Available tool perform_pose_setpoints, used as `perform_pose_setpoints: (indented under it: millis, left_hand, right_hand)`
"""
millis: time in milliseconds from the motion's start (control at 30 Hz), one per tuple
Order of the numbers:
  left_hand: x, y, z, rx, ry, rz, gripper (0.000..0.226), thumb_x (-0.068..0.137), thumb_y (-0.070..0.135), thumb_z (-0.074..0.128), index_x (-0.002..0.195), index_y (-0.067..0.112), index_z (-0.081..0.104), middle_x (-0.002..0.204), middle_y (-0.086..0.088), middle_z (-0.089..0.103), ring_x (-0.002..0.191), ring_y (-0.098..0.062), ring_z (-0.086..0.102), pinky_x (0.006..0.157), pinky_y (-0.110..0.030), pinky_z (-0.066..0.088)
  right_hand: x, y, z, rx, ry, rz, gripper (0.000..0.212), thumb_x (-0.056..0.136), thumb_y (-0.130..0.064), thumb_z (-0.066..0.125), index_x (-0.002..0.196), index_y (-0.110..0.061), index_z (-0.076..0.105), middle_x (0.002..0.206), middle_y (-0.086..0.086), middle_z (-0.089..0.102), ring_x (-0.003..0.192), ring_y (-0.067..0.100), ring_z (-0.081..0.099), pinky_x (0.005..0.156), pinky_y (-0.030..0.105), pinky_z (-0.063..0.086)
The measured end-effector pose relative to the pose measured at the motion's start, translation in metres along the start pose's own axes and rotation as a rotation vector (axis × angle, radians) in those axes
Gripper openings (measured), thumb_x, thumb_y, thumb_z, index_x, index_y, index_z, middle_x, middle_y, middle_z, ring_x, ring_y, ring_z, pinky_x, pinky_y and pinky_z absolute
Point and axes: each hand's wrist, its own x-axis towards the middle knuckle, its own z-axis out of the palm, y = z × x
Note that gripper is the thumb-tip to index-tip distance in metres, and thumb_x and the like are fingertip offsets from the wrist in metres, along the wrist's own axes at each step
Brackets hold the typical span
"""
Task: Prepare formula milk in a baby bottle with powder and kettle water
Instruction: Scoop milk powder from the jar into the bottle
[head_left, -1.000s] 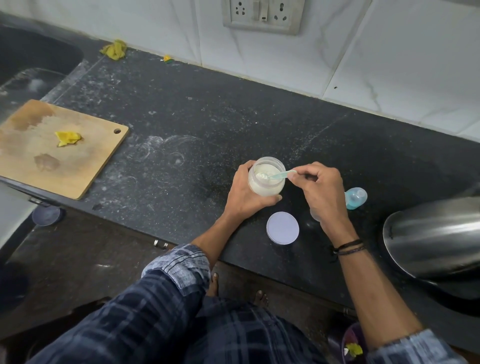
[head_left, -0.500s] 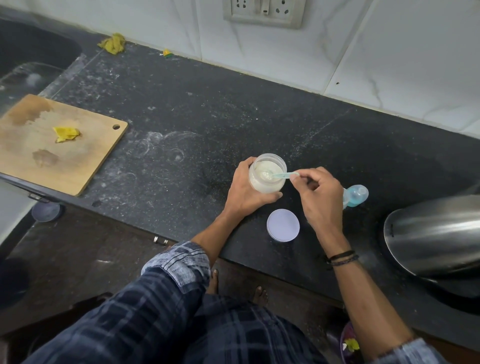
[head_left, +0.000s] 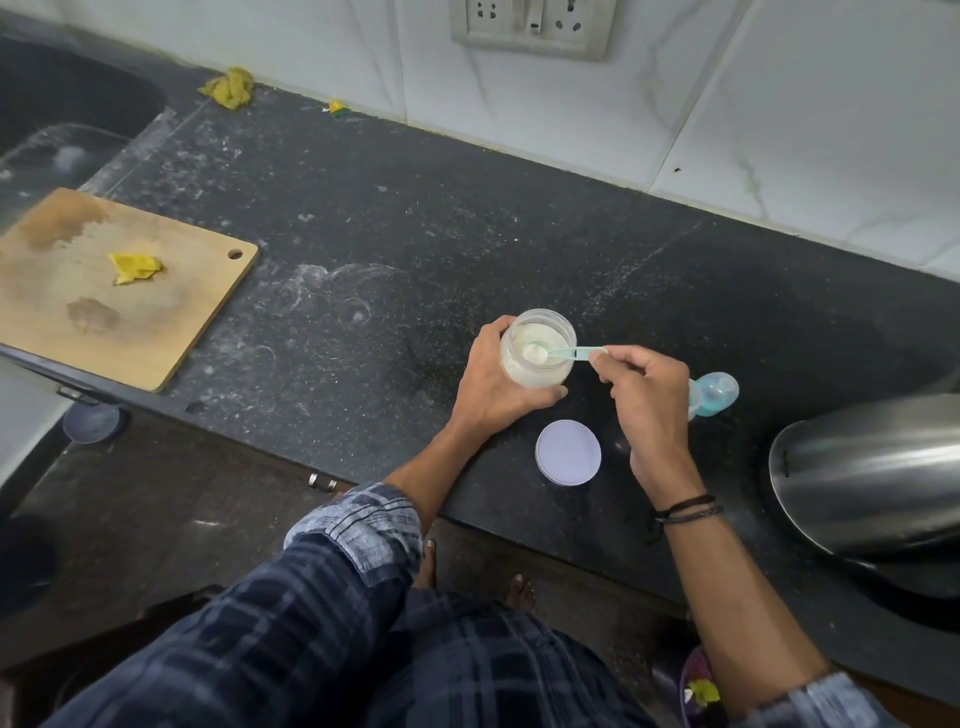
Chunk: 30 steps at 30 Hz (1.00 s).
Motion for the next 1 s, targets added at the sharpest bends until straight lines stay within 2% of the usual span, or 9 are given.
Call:
perform_pose_setpoints:
  millis: [200,367,467,567,667,767,867,933,1000]
  left_hand:
    - [0.000,0.000,0.000,0.003,-0.002,0.009,0.090,0.049,0.041,0.097,0.124,0.036,0.048,0.123,0.012,0.058,0.118,-0.015,0.059,0.098,-0.047,0.053]
    - [0.001,-0.002,0.000,-0.007,-0.006,-0.005,0.094,0.050,0.037,0.099,0.129,0.028,0.050,0.127,0.006,0.059,0.121,-0.018,0.059,0.099,-0.047,0.052]
    - [0.003,-0.003,0.001,-0.024,-0.018,-0.032,0.094,0.051,0.036,0.101,0.131,0.026,0.052,0.127,0.003,0.062,0.120,-0.020,0.062,0.098,-0.048,0.054]
    - [0.001,0.000,0.000,-0.039,-0.001,-0.019,0.088,0.051,0.035,0.099,0.126,0.037,0.053,0.123,0.009,0.064,0.116,-0.018,0.064,0.094,-0.048,0.056]
    - [0.000,0.003,-0.001,-0.043,0.011,0.005,0.087,0.050,0.035,0.099,0.120,0.051,0.050,0.120,0.015,0.063,0.113,-0.015,0.065,0.093,-0.048,0.056]
    - [0.001,0.003,-0.001,-0.046,-0.002,-0.004,0.087,0.050,0.035,0.100,0.121,0.043,0.051,0.120,0.010,0.065,0.114,-0.020,0.065,0.094,-0.049,0.055]
    - [0.000,0.005,-0.002,-0.024,0.008,0.020,0.087,0.049,0.037,0.098,0.117,0.051,0.047,0.120,0.013,0.062,0.115,-0.017,0.062,0.095,-0.048,0.054]
    - [0.000,0.005,-0.002,-0.015,0.011,0.034,0.087,0.048,0.037,0.097,0.116,0.054,0.045,0.121,0.013,0.060,0.117,-0.016,0.060,0.097,-0.048,0.053]
    - [-0.001,0.005,-0.003,-0.008,0.005,0.032,0.087,0.049,0.037,0.097,0.120,0.044,0.048,0.121,0.011,0.060,0.118,-0.017,0.059,0.098,-0.048,0.052]
  right_hand:
    - [0.007,-0.006,-0.001,0.017,-0.016,0.125,0.018,0.089,-0.019,0.077,0.072,-0.027,0.077,0.056,-0.015,0.065,0.051,-0.004,0.053,0.062,0.025,0.042]
    - [0.010,-0.021,0.005,-0.300,-0.136,-0.139,0.004,0.088,-0.021,0.077,0.088,-0.020,0.080,0.075,-0.014,0.069,0.075,0.010,0.064,0.074,0.034,0.050]
    - [0.009,-0.030,0.010,-0.527,-0.173,-0.327,0.007,0.090,-0.021,0.073,0.091,-0.017,0.078,0.076,-0.008,0.058,0.075,0.018,0.057,0.072,0.035,0.044]
    - [0.010,-0.037,0.015,-0.644,-0.229,-0.393,0.011,0.093,-0.020,0.070,0.097,-0.014,0.078,0.081,-0.006,0.054,0.079,0.018,0.054,0.071,0.030,0.036]
    - [0.011,-0.039,0.019,-0.614,-0.253,-0.345,0.010,0.091,-0.020,0.072,0.095,-0.013,0.079,0.076,-0.010,0.055,0.081,0.018,0.056,0.072,0.031,0.039]
    - [0.013,-0.040,0.017,-0.516,-0.242,-0.270,0.010,0.089,-0.020,0.076,0.094,-0.013,0.080,0.085,-0.005,0.069,0.086,0.022,0.065,0.079,0.035,0.049]
    - [0.015,-0.038,0.012,-0.355,-0.203,-0.151,0.007,0.086,-0.019,0.079,0.090,-0.015,0.081,0.086,-0.002,0.076,0.087,0.021,0.070,0.086,0.042,0.056]
    - [0.017,-0.034,0.009,-0.261,-0.193,-0.085,0.003,0.085,-0.019,0.079,0.086,-0.019,0.082,0.081,-0.006,0.077,0.085,0.014,0.072,0.084,0.042,0.057]
    - [0.017,-0.030,0.008,-0.179,-0.188,-0.050,0.008,0.084,-0.019,0.080,0.078,-0.025,0.081,0.075,-0.013,0.076,0.074,-0.002,0.068,0.075,0.032,0.053]
